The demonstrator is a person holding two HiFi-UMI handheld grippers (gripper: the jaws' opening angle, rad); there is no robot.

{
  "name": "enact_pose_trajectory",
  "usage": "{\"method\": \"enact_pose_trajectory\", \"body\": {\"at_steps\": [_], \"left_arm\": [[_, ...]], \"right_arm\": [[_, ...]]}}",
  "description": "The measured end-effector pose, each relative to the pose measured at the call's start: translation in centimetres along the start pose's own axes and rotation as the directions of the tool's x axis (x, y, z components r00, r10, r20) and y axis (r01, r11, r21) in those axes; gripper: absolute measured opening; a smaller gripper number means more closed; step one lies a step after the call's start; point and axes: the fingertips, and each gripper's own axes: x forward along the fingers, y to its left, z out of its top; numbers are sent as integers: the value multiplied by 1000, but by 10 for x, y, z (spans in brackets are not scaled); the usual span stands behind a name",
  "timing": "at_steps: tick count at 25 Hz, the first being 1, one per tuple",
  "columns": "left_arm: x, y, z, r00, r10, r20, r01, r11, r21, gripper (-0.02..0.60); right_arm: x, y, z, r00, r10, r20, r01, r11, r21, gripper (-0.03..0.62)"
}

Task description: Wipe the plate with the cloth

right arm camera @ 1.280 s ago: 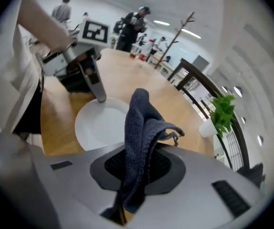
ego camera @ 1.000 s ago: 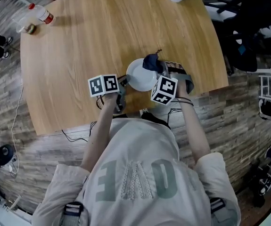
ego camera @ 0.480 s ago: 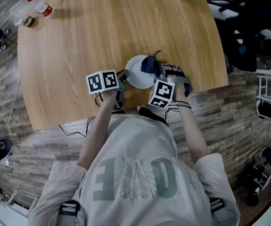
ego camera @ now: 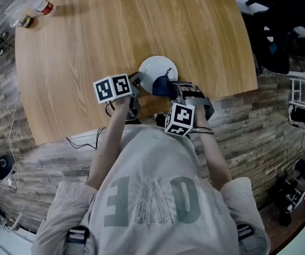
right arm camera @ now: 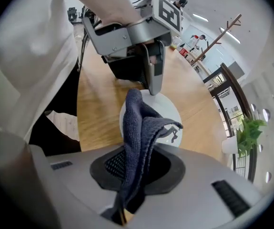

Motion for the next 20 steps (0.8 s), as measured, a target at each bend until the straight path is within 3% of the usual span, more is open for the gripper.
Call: {"method": "enact_pose_trajectory", "body": {"at_steps": [4,8,16,20], "left_arm": [[0,0,0,1000,3,3,-3,1000,0,34],[1,0,-1,1000,16,8,-16,1000,17,35],[1,-3,-2,1000,23,9,-24,999,35,35],[2,-3,-3,1000,26,9,-27,999,39,35]], "right_arm": [[-6,16,4,999,48,25,-48,999,6,55],[-8,10,3,999,36,41,-37,999,3,57],[18,-73,-2,996,-93,-8,93,995,33,57],[33,-93,-1,993,-112,-41,112,994,1,57]]}}
